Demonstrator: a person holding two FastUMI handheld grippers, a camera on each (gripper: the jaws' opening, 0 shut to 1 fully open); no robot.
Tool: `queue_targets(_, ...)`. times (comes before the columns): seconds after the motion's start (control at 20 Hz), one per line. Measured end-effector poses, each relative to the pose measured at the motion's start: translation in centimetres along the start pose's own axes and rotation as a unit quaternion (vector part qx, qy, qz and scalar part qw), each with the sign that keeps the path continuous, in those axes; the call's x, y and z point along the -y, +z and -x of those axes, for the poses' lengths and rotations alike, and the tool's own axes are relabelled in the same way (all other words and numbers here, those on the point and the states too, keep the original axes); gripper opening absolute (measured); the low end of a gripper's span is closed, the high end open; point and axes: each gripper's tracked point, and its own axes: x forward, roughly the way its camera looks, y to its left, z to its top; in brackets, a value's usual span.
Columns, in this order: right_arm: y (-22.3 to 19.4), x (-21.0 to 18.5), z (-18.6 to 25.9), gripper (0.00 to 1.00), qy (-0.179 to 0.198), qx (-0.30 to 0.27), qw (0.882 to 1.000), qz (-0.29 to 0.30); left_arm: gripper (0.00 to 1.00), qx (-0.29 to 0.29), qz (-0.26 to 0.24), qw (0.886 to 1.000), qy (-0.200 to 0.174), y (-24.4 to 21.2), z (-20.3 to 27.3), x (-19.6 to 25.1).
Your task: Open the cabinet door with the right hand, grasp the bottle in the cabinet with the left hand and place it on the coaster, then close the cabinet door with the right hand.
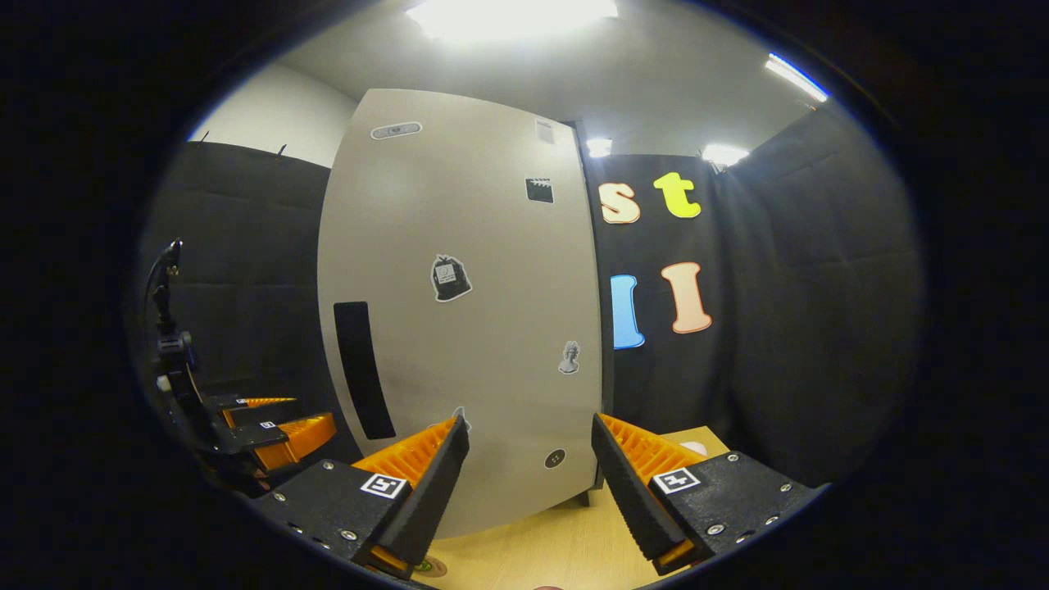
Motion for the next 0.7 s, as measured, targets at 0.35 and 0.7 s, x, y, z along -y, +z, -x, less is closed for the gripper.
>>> queue_targets(0.35, -0.3, 0.6, -0.3, 0.93, -0.002, 0.008, 1.000, 0.000, 0.73, 0.012, -0.007, 1.000, -0.010, 0.0, 0.1, 0.4)
queue_targets(0.7, -0.4, 1.7, -0.3, 0.93, -0.013, 0.008, 1.000, 0.006, 0.76, 0.010, -0.006, 1.000, -0.014, -0.4, -0.1, 0.1)
